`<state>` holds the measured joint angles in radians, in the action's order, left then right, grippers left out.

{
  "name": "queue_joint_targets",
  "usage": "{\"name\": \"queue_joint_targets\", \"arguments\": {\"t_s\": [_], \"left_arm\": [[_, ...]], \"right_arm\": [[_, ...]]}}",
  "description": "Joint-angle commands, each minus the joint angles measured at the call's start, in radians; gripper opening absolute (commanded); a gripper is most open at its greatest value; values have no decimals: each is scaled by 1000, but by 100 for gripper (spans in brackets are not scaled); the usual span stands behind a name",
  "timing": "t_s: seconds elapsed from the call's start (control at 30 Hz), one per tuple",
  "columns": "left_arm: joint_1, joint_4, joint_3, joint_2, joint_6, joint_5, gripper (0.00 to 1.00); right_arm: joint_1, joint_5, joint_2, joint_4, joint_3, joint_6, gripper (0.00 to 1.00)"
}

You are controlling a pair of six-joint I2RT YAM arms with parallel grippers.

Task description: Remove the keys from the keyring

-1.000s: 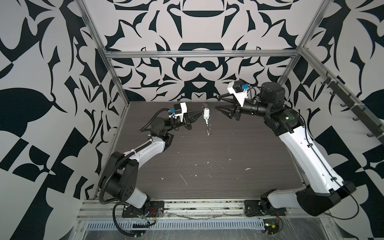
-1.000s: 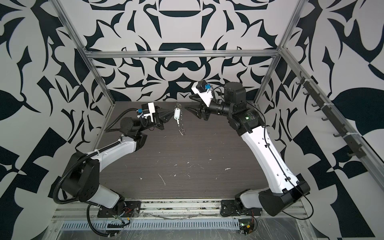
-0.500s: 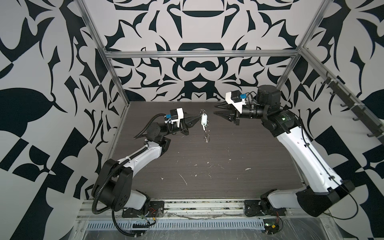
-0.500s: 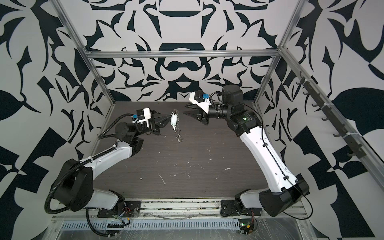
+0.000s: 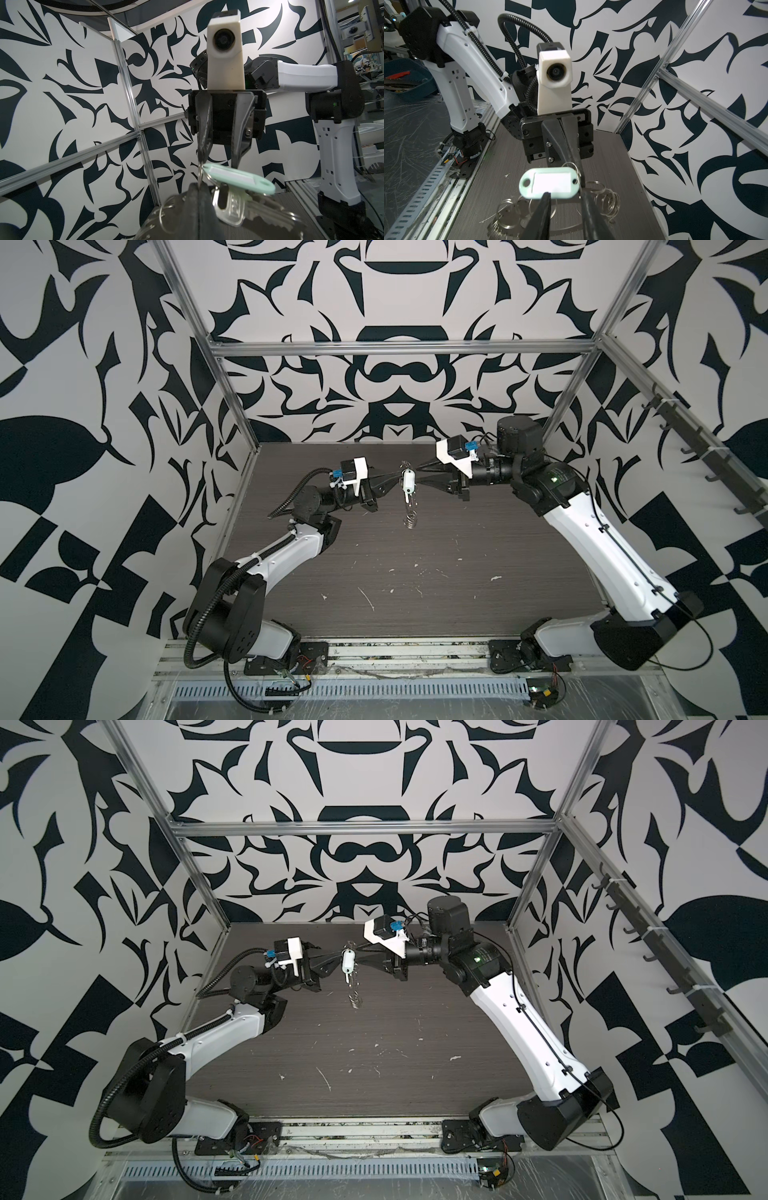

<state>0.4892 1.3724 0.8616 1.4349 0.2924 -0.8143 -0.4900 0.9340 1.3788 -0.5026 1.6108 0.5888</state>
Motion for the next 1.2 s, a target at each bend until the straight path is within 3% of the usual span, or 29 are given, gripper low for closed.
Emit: {"name": "queue_joint_targets", "arguments": {"t_s": [0.0,0.3,1.17], "left_arm": [[2,68,-1,-36,21,-4,0],[2,69,4,-34,21,-5,0],[2,69,12,-23,19,-13,0]], "right_arm": [[-2,-14,-9,-14,45,32,29],[-1,-80,-23,-48,61,60,29],[-39,-32,48,-41,136,22,15]]}}
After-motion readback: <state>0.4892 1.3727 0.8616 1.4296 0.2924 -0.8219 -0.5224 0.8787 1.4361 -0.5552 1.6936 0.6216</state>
